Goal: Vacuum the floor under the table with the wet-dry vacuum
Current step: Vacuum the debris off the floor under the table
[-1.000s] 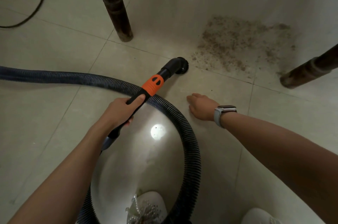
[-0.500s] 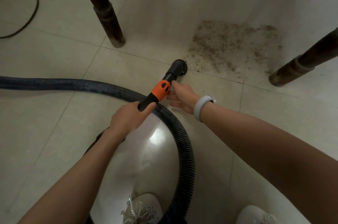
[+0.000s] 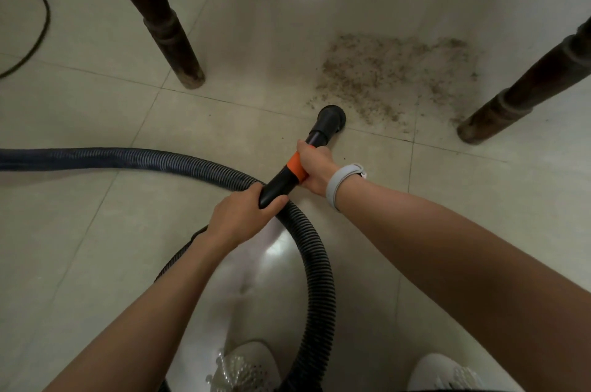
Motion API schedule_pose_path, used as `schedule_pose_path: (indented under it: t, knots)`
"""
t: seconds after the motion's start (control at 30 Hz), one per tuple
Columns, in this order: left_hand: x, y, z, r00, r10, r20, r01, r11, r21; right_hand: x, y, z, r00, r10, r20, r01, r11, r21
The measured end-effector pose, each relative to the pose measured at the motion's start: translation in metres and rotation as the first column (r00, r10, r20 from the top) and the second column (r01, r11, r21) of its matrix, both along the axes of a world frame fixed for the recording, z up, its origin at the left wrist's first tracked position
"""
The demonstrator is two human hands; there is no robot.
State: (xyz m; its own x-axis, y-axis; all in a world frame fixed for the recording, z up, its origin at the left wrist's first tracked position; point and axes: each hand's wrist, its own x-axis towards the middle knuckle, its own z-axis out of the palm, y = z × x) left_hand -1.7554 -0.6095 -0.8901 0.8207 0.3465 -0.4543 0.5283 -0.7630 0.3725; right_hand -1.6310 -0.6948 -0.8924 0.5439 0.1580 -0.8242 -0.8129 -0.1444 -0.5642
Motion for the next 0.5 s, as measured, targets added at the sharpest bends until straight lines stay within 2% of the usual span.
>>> schedule_pose_path:
  t: [0.5]
  knots:
    - [0.028, -0.044, 0.007, 0.975, -0.221, -0.032, 0.221, 0.975, -0.011, 0.021, -0.065, -0.003, 0.996, -0.088, -0.006, 0.088, 0.996, -0.024]
